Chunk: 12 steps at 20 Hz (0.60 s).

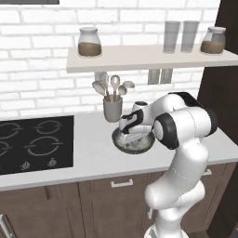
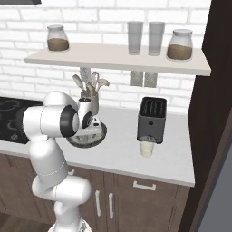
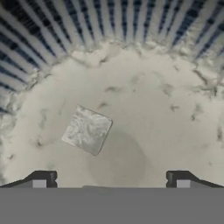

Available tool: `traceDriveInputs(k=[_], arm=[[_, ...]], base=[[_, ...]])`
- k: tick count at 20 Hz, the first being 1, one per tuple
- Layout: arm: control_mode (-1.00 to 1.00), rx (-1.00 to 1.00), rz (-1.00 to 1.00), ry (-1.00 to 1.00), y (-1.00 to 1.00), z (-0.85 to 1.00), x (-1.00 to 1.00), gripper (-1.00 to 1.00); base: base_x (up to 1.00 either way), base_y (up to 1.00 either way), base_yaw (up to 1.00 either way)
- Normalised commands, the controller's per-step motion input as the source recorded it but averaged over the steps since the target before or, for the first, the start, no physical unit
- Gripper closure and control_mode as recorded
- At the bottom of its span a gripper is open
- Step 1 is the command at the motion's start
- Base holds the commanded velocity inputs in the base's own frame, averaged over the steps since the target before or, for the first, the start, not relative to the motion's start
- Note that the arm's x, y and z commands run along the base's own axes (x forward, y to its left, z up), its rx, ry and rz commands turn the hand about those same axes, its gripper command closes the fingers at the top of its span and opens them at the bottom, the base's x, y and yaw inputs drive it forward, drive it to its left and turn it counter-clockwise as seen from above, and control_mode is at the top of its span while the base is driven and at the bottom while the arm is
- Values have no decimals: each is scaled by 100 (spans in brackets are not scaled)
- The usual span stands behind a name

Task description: Grab a lemon wedge from the fridge and one ice cube from the ice bowl, and put them in the glass of lemonade.

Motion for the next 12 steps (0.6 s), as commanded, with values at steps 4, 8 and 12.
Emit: traceDriveInputs(k=[4, 8, 12], arm=[[-100, 0, 0, -2, 0, 0, -9, -100], [-100, 0, 0, 0, 0, 0, -24, -100], [-100, 0, 0, -5, 0, 0, -9, -100]], base=[[0, 0, 0], [0, 0, 0], [0, 0, 0]])
